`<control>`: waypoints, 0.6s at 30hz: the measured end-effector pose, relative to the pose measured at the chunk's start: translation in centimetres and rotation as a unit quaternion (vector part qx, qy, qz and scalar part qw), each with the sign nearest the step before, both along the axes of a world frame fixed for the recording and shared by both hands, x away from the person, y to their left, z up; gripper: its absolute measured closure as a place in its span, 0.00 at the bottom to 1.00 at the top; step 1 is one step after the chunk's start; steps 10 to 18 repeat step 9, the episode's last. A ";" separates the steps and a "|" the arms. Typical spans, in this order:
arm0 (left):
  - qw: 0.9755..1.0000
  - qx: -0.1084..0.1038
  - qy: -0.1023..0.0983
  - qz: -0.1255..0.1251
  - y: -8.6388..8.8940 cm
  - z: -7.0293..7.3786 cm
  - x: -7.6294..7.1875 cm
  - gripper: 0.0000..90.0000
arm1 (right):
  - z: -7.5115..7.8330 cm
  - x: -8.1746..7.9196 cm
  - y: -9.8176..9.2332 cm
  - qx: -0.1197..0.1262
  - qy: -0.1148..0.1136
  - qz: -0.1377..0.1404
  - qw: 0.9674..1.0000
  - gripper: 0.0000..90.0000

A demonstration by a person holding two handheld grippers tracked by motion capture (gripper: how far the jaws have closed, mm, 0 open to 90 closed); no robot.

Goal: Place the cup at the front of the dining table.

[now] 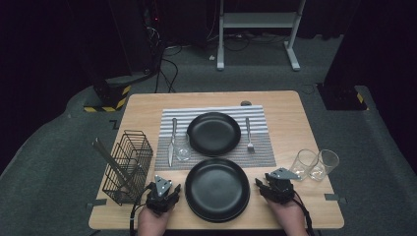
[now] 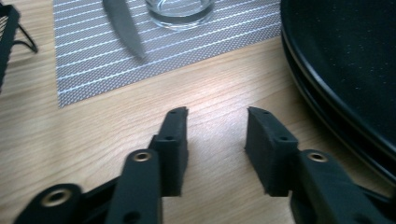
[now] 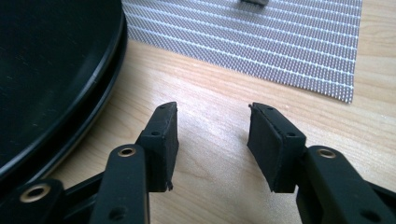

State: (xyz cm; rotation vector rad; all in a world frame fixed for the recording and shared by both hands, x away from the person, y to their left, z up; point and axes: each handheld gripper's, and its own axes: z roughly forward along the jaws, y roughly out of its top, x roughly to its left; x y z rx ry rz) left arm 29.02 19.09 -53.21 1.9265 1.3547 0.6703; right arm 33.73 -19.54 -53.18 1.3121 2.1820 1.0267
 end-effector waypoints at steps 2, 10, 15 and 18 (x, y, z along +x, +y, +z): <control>1.000 -0.014 0.005 0.003 0.1 0.0 0.2 0.50 | 0.0 0.0 0.1 -0.006 -0.002 -0.003 1.000 0.57; 1.000 -0.010 0.006 0.007 0.0 -0.1 0.3 0.48 | -0.1 -0.3 0.5 -0.024 -0.008 -0.001 1.000 0.56; 1.000 -0.010 0.006 0.007 0.0 -0.1 0.3 0.48 | -0.1 -0.3 0.5 -0.024 -0.008 -0.001 1.000 0.56; 1.000 -0.010 0.006 0.007 0.0 -0.1 0.3 0.48 | -0.1 -0.3 0.5 -0.024 -0.008 -0.001 1.000 0.56</control>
